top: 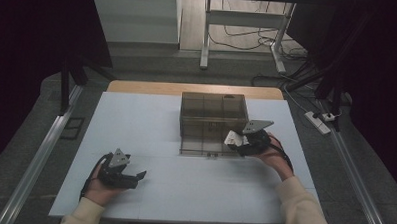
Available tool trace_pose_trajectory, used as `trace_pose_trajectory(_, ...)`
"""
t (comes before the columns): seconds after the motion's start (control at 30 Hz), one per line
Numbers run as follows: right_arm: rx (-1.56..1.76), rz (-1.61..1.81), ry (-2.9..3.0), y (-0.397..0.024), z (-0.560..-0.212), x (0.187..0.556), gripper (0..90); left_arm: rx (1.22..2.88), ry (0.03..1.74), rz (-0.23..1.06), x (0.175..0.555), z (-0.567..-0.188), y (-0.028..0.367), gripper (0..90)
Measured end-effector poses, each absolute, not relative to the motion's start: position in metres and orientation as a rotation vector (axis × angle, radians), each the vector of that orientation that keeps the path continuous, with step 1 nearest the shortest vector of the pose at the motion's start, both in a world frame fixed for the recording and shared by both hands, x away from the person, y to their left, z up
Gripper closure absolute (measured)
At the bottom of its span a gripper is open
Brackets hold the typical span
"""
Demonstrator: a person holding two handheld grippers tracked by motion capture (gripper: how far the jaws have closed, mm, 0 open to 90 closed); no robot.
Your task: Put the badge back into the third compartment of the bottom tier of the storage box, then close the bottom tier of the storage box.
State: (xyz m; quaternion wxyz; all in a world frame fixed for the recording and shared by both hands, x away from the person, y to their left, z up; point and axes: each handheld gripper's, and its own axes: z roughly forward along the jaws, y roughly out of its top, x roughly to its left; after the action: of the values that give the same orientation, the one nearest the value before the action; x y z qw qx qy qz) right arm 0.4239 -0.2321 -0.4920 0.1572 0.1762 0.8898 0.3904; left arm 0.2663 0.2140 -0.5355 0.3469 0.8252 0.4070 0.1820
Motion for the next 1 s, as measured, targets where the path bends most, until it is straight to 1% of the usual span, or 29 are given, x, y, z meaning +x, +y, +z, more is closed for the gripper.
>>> trace_pose_trajectory(0.2, 0.512, 1.147, 2.536, -0.231, -0.489, 0.422, 28.9, 2.140, 1.056, 0.473, 0.266, -0.535, 0.214, 14.6)
trace_pose_trajectory(1.0, 0.555, 1.225, 2.506, -0.216, -0.481, 0.410, 31.1, 2.136, 1.059, 0.475, 0.266, -0.535, 0.215, 14.7)
